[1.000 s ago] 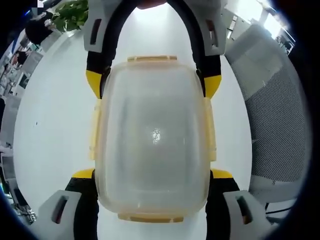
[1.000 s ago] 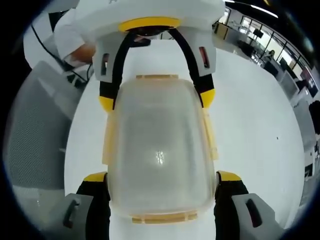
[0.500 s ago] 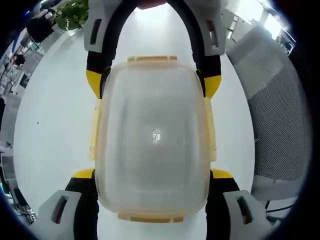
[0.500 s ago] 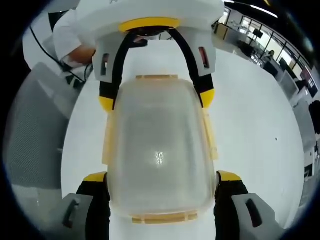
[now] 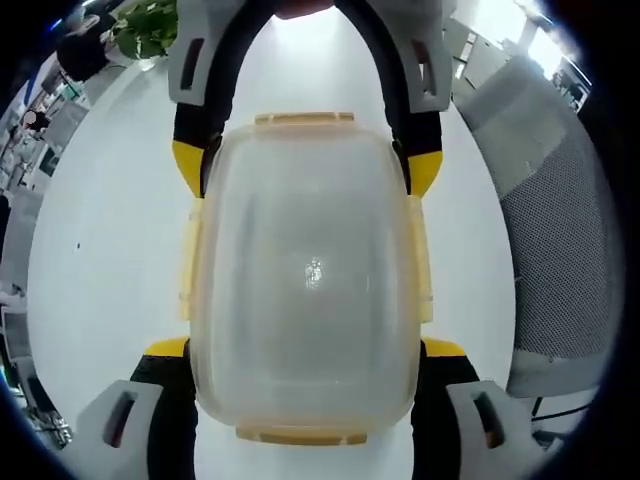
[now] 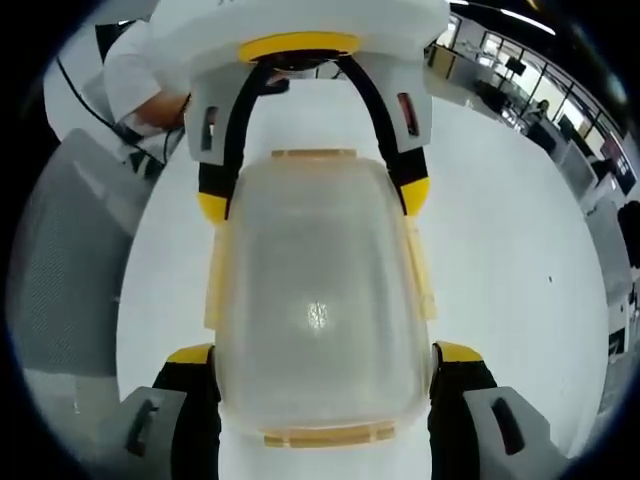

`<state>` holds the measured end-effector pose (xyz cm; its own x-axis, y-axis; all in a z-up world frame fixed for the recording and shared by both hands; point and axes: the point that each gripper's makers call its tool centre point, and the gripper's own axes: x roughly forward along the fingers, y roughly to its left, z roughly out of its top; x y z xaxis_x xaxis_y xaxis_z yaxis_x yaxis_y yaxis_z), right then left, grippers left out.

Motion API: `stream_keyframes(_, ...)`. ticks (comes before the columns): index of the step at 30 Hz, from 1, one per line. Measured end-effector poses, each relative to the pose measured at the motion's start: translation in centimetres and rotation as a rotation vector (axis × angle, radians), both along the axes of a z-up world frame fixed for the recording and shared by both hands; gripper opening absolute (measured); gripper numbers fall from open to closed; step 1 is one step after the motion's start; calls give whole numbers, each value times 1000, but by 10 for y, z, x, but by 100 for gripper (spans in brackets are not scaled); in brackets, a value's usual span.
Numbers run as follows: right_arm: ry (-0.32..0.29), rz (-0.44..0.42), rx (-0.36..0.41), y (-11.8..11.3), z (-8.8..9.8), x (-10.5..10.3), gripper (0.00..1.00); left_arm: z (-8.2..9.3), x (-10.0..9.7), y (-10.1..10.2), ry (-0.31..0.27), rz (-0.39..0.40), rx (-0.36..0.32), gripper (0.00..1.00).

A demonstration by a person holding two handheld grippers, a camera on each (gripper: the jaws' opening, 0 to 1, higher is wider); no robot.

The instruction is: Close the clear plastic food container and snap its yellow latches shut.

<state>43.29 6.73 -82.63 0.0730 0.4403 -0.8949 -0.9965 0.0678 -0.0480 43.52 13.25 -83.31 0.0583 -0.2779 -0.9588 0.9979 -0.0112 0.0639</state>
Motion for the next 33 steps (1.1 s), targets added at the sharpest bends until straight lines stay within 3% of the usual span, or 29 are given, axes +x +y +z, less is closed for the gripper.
stream_keyframes(33,-3,-9,-4,-1,0,30,87,0,30,-2,-2,-4,-3,90)
